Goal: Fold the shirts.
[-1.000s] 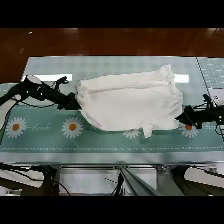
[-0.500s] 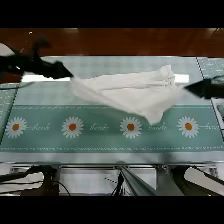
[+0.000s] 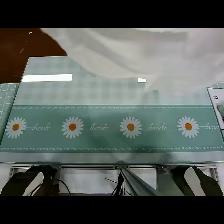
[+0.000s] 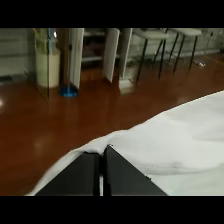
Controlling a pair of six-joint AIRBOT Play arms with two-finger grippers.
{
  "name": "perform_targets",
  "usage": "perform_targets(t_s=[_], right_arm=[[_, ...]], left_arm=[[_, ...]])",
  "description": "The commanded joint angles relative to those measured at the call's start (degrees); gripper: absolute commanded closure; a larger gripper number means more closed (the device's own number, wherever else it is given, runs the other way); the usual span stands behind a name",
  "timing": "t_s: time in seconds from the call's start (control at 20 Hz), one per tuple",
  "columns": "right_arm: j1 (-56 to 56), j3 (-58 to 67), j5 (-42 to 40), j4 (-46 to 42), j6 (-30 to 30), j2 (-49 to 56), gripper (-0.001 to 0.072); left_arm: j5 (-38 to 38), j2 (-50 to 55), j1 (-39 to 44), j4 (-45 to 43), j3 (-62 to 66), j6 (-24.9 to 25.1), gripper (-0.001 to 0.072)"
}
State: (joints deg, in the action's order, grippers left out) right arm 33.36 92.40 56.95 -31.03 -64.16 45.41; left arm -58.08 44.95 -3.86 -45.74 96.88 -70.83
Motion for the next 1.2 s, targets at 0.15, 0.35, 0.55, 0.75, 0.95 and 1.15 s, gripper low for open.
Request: perform_targets(t_s=[0.15,0.35,0.55,0.75,0.95,1.15], right_arm=[[0.0,6.8,6.5,-20.7,-20.0,-10.8,0.0688],[0.0,6.8,17.6,-22.9,-20.0,-14.6,0.0688],[0.0,6.8,31.3,-25.9,-17.8,-13.3,0.0688],[-4.0,6.8,35.7,-29.6,-17.2,-7.6,0.0689],[-18.8,6.8,42.8,-44.2,-17.2,4.8,0.0688],[-26.5,6.8,23.5,-49.2,-18.4,18.4,0.0688]], left_arm=[[-5.0,-16.4,0.0,-20.9,0.9,-17.7,0.0682],[-22.0,-18.1,-0.1,-26.3,0.9,-23.4,0.0682],[-31.0,-17.2,-0.1,-28.1,0.9,-23.6,0.0682],[-38.6,-12.7,0.0,-29.6,-0.3,-22.2,0.0682],[-34.2,-6.1,0.0,-29.5,-7.3,-18.7,0.0682],[-20.9,3.6,0.0,-29.5,-11.8,-15.4,0.0682]])
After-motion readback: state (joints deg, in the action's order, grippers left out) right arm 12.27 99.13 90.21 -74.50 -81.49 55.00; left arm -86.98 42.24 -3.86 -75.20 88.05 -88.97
